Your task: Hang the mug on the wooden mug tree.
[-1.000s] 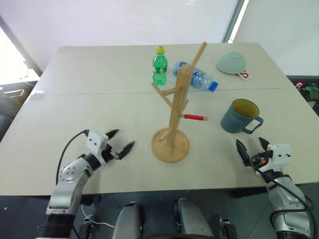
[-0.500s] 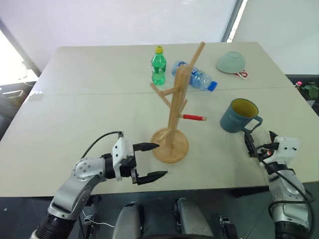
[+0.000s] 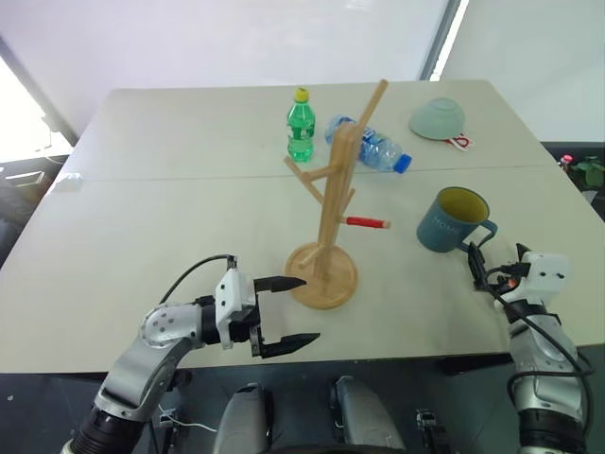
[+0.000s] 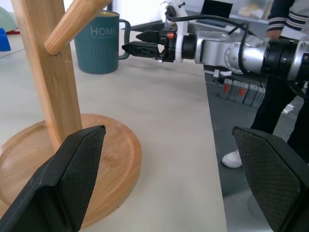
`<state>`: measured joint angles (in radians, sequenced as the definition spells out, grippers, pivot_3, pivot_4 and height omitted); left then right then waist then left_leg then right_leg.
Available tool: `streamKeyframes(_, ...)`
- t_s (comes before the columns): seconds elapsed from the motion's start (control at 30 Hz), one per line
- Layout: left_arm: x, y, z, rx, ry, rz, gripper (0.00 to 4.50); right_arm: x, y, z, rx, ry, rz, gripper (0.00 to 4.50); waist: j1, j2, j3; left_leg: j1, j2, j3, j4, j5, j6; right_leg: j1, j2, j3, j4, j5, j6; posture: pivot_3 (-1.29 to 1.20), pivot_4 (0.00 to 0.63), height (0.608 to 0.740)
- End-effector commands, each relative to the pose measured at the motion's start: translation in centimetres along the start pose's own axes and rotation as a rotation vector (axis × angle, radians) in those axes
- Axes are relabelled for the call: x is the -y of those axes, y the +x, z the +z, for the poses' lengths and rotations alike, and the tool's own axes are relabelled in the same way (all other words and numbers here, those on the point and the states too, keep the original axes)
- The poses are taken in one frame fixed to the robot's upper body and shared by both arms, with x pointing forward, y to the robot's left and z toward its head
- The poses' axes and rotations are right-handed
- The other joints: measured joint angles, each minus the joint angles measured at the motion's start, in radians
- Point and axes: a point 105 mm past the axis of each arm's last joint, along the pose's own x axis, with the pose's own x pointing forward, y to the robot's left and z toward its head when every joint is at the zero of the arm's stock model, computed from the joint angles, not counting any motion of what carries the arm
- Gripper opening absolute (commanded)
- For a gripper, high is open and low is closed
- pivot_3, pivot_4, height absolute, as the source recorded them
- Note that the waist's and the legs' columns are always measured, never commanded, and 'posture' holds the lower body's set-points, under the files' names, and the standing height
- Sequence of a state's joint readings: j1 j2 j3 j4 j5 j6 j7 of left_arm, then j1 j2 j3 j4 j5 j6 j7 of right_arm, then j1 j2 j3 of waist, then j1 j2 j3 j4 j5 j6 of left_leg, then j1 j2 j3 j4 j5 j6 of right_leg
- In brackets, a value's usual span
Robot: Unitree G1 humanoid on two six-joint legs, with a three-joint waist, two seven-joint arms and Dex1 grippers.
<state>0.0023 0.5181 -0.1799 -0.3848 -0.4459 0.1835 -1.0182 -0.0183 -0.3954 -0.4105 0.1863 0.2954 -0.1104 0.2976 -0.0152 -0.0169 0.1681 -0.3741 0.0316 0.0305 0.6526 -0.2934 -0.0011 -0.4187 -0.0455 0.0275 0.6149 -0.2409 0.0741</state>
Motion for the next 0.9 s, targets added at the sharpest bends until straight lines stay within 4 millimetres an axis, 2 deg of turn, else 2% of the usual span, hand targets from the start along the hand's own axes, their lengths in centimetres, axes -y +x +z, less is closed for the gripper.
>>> streamKeyframes(0.03, 0.3, 0.2, 0.7, 0.025, 0.030, -0.009, 4.50, 0.7, 0.6, 0.8, 0.027, -0.020, -0.022, 4.45, 0.000, 0.000, 0.000, 0.000, 0.000, 0.000, 0.000, 0.000, 0.000, 0.000, 0.000, 0.000, 0.000, 0.000, 0.000, 0.00, 0.150, 0.740)
streamKeyframes(0.23, 0.1, 0.4, 1.1, 0.033, 0.039, 0.002, 4.50, 0.1, 1.3, 0.4, 0.021, -0.013, 0.001, 4.45, 0.000, 0.000, 0.000, 0.000, 0.000, 0.000, 0.000, 0.000, 0.000, 0.000, 0.001, 0.000, 0.000, 0.000, 0.000, 0.00, 0.150, 0.740)
streamKeyframes(0.27, 0.1, 0.4, 1.1, 0.033, 0.039, 0.003, 4.50, 0.1, 1.4, 0.4, 0.022, -0.011, 0.004, 4.21, 0.000, 0.000, 0.000, 0.000, 0.000, 0.000, 0.000, 0.000, 0.000, 0.000, 0.001, 0.000, 0.000, 0.000, 0.000, 0.00, 0.150, 0.740)
streamKeyframes(0.37, 0.0, 0.4, 1.2, 0.035, 0.041, 0.008, 4.50, -0.2, 1.6, 0.4, 0.027, 0.001, 0.021, 3.26, 0.000, 0.000, 0.000, 0.000, 0.000, 0.000, 0.000, 0.000, 0.000, 0.000, 0.001, 0.000, 0.000, 0.000, 0.000, 0.00, 0.150, 0.740)
streamKeyframes(0.57, -0.2, 0.5, 1.5, 0.037, 0.050, 0.021, 4.50, -0.8, 1.8, 0.8, 0.046, 0.012, 0.054, 0.05, 0.001, 0.000, 0.000, 0.000, 0.000, 0.000, 0.001, 0.000, 0.000, 0.001, 0.001, 0.000, 0.000, 0.000, 0.000, 0.00, 0.150, 0.740)
streamKeyframes(0.77, -0.3, 0.6, 1.7, 0.040, 0.052, 0.024, 4.50, -1.5, 1.6, 2.0, 0.084, -0.040, 0.109, 0.05, 0.000, 0.000, 0.000, 0.000, 0.000, 0.000, 0.001, 0.000, 0.000, 0.001, 0.001, 0.000, 0.001, 0.000, 0.000, 0.00, 0.150, 0.740)
streamKeyframes(0.83, -0.5, 0.5, 1.7, 0.039, 0.054, 0.027, 4.50, -2.5, 1.0, 2.8, 0.093, -0.207, 0.192, 0.05, 0.000, 0.000, 0.000, 0.001, 0.000, 0.000, 0.001, 0.000, 0.000, 0.001, 0.001, 0.000, 0.001, 0.000, 0.000, 0.00, 0.150, 0.740)
streamKeyframes(0.9, -0.7, 0.5, 1.6, 0.035, 0.056, 0.033, 4.50, -4.1, -0.6, 4.5, 0.143, -0.461, 0.349, 0.05, 0.006, 0.003, 0.000, 0.000, -0.001, 0.000, 0.001, 0.000, 0.000, 0.001, 0.001, 0.000, 0.002, 0.000, 0.000, 0.00, 0.150, 0.740)
